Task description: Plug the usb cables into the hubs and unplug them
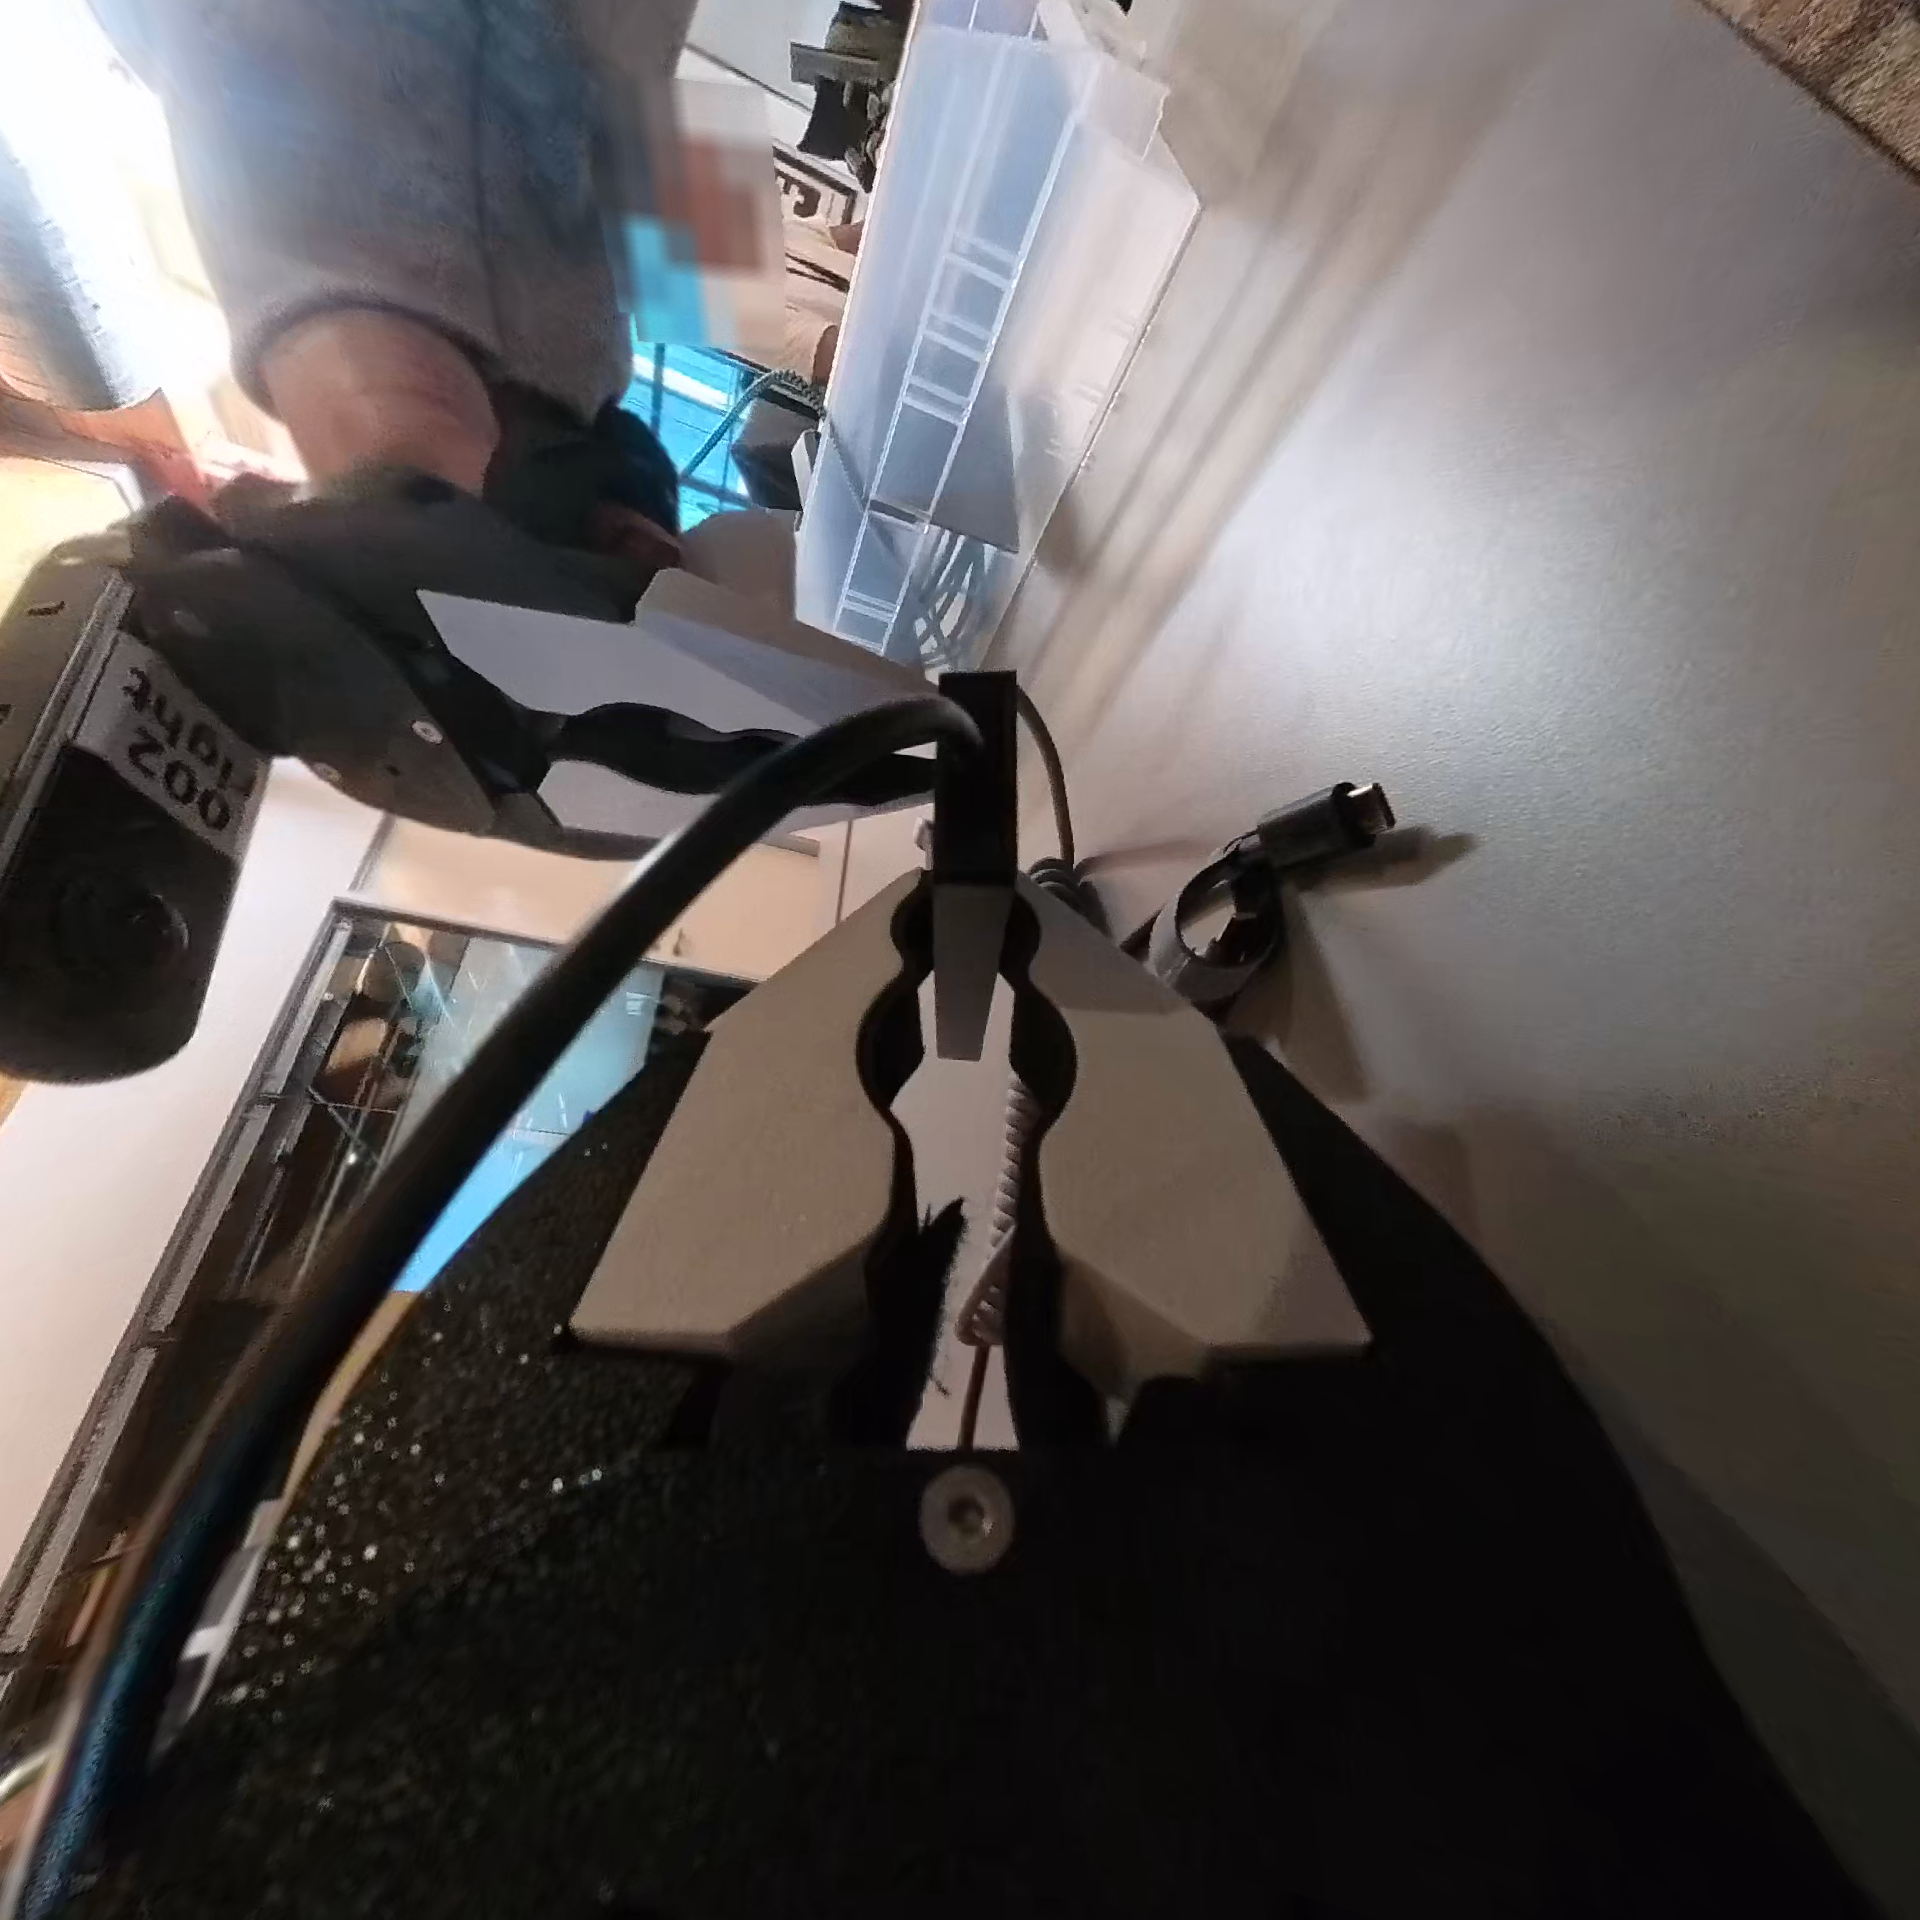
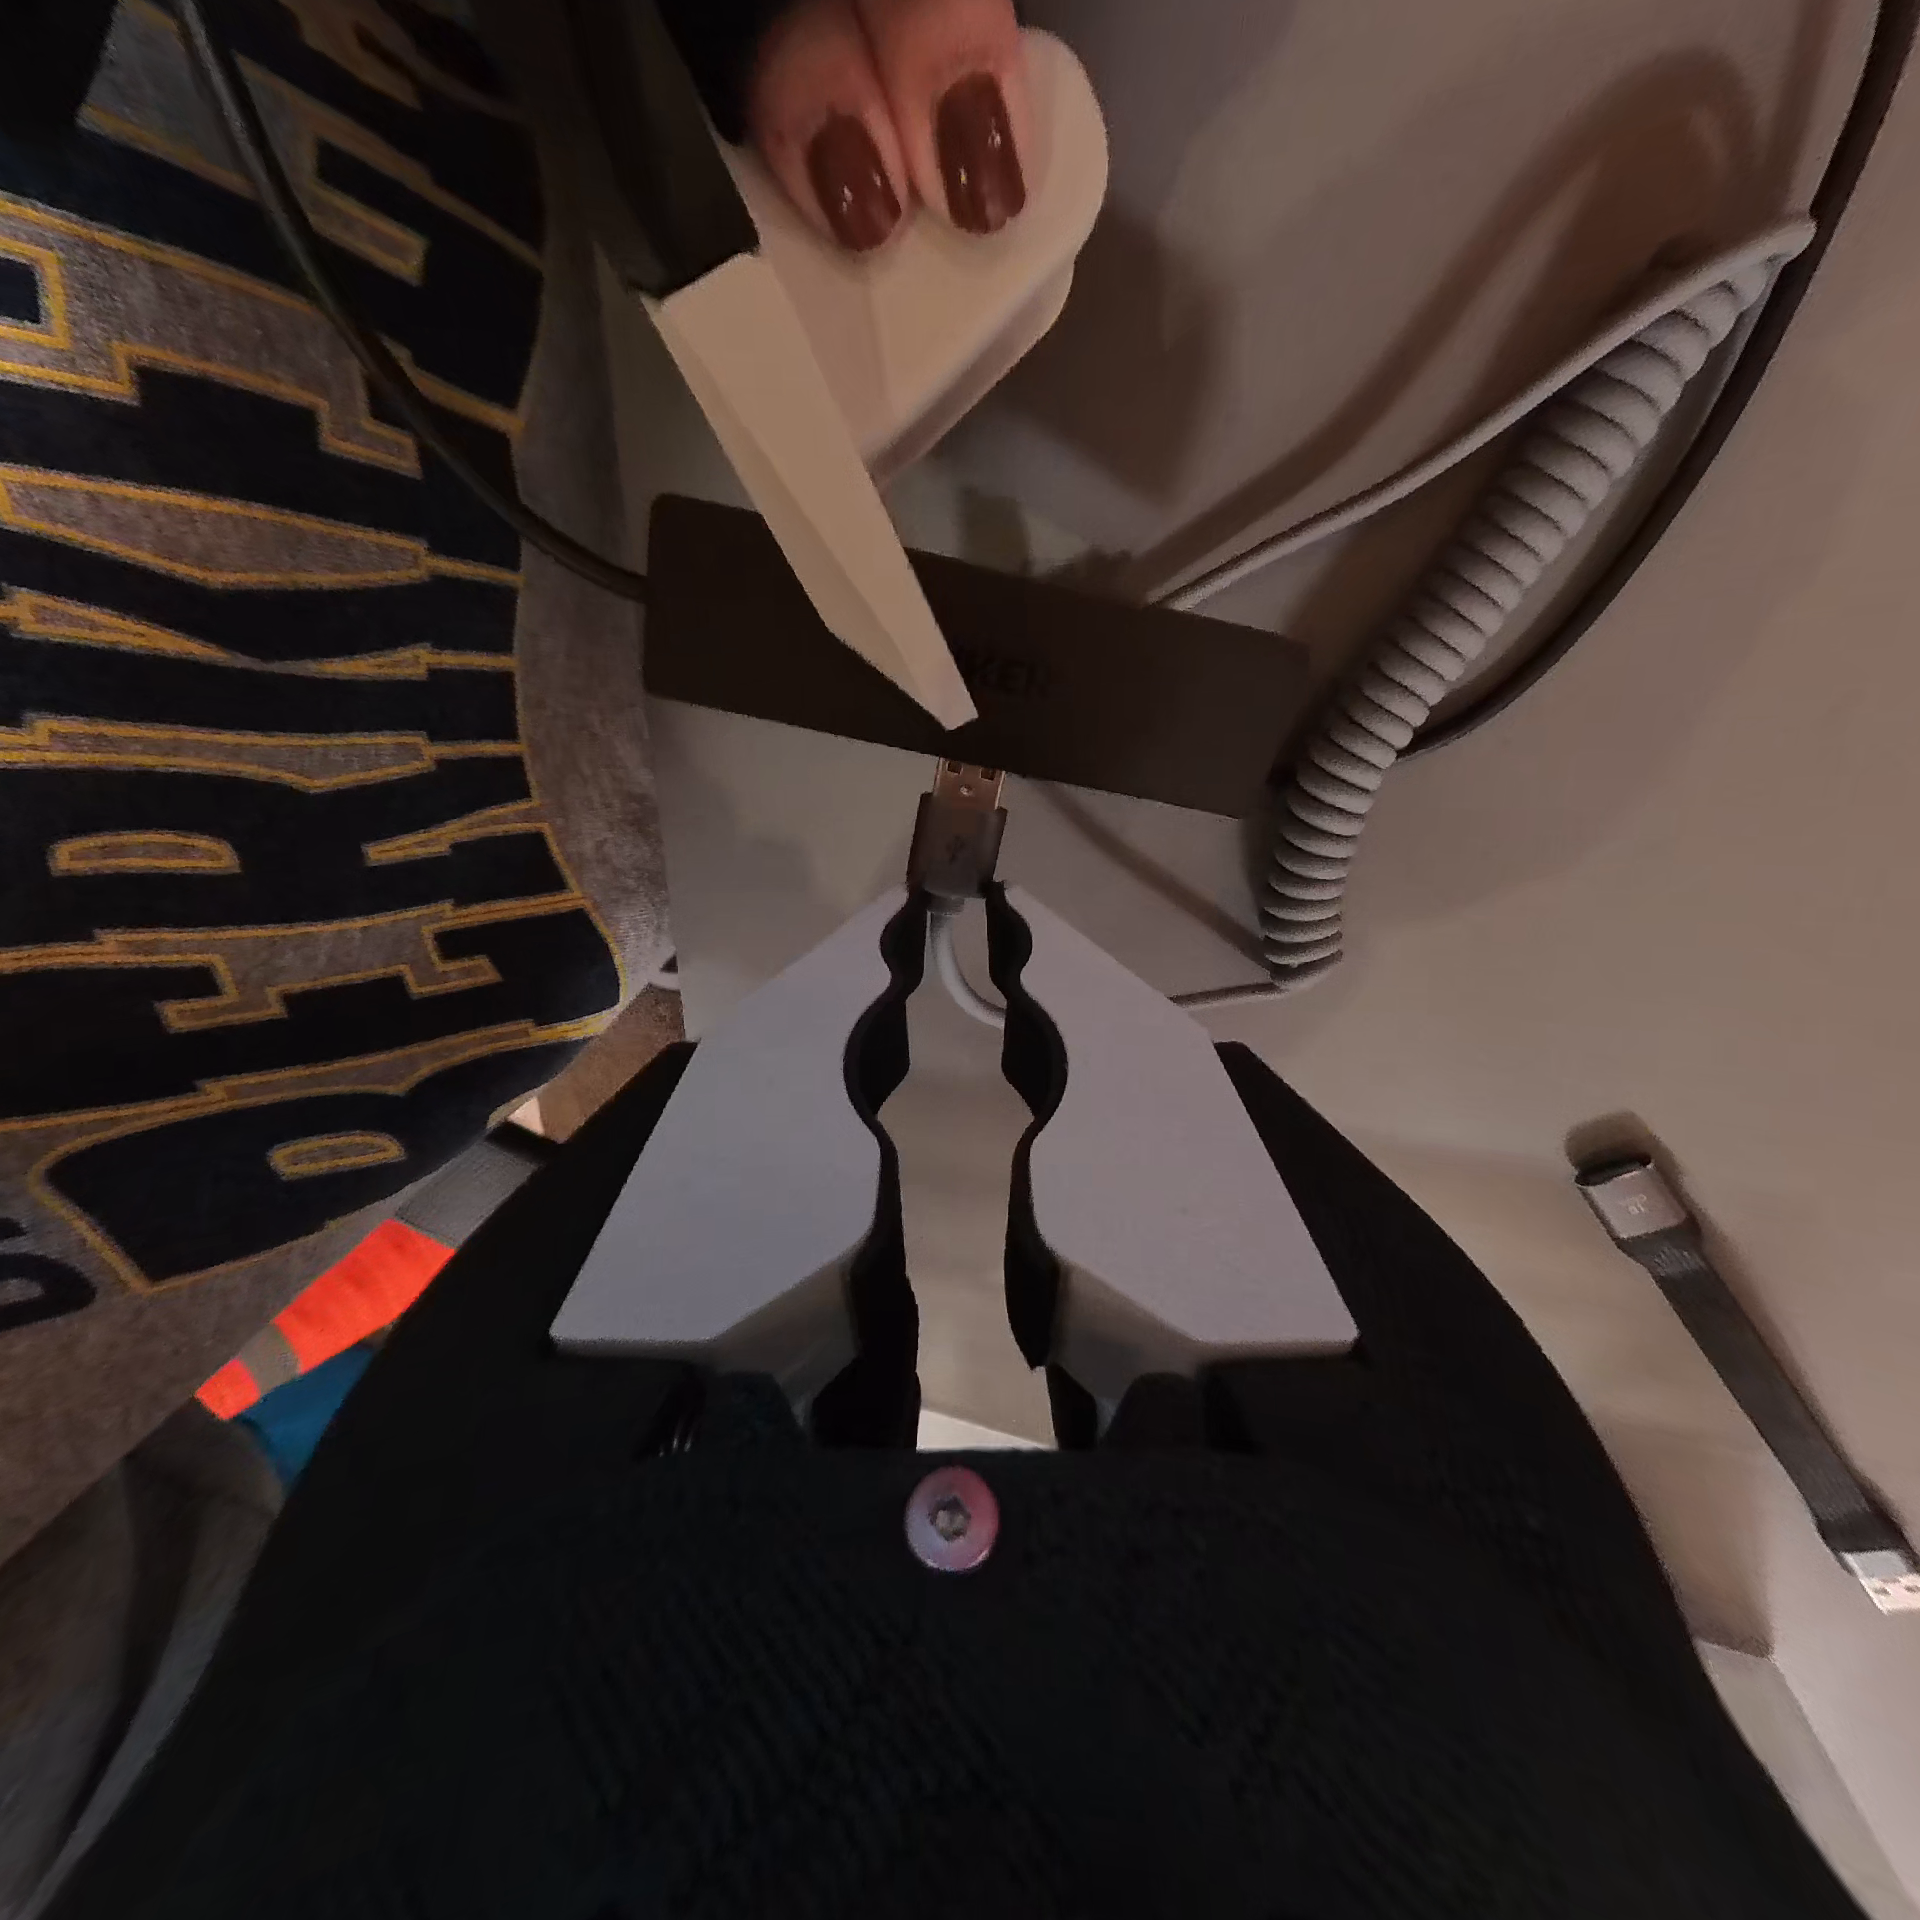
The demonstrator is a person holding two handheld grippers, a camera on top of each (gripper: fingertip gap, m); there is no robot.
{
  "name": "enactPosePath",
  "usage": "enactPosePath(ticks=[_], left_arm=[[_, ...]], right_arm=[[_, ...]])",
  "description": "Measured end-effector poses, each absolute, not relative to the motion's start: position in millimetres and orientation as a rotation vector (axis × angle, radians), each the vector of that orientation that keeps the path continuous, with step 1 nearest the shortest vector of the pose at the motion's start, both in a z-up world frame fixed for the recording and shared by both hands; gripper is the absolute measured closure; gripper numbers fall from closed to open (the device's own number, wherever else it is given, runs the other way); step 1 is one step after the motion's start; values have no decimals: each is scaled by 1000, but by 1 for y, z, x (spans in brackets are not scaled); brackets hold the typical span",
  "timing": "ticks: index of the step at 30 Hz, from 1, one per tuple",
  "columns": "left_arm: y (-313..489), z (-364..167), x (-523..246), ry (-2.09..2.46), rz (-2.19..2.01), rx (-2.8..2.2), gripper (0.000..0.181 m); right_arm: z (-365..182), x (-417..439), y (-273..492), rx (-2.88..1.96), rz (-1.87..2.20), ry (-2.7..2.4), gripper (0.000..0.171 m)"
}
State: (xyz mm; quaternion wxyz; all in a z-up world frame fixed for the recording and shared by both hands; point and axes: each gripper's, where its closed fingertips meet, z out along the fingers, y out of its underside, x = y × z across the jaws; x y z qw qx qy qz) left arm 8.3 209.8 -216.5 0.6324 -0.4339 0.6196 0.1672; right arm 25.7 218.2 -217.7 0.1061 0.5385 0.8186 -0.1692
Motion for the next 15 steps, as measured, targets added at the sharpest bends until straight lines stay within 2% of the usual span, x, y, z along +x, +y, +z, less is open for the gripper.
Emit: enactPosePath(ticks=[15], left_arm=[[214, -231, 8, 1450, 327, -1080, 174]], right_arm=[[-235, 22, 219, 1749, -850, 2394, 163]])
